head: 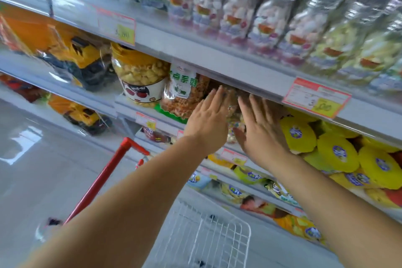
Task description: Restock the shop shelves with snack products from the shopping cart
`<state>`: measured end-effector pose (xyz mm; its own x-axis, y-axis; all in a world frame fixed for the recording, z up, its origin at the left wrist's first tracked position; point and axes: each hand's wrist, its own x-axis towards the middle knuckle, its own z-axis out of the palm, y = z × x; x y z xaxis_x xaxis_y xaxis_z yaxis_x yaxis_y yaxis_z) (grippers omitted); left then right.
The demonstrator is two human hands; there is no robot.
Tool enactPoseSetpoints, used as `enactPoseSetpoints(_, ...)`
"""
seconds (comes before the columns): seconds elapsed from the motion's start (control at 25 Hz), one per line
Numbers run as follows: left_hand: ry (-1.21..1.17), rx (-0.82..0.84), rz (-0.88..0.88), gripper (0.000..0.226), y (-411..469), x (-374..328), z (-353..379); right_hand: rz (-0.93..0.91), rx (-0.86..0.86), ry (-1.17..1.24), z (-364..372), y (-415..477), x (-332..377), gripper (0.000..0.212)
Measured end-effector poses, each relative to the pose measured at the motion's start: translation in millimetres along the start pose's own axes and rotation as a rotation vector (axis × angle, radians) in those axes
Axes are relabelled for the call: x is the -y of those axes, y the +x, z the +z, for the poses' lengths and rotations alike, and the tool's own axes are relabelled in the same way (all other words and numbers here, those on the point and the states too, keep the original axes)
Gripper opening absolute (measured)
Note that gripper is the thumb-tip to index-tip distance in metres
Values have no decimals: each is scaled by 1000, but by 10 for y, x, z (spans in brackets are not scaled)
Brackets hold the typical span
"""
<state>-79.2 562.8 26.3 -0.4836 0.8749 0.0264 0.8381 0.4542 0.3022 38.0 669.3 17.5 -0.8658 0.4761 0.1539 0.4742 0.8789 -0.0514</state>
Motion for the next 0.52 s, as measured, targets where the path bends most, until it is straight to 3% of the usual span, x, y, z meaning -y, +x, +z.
enactPoseSetpoints(0.2, -87, -29, 61, 71, -2, 113, 10, 73, 6, -77, -7, 3, 103, 70)
enactPoseSetpoints(0.28, -117, -123, 59, 70, -47, 231, -76, 43, -47, -79, -53, 27, 272, 71)
enactPoseSetpoints(0.4, -61, -243, -13, 69, -169, 631, -263, -40, -59, 4, -49, 236, 680, 74)
enactPoseSetpoints(0.52, 30, -165, -146, 73, -354, 1131, -459, -34, 43, 109, -19, 490, 1051, 79)
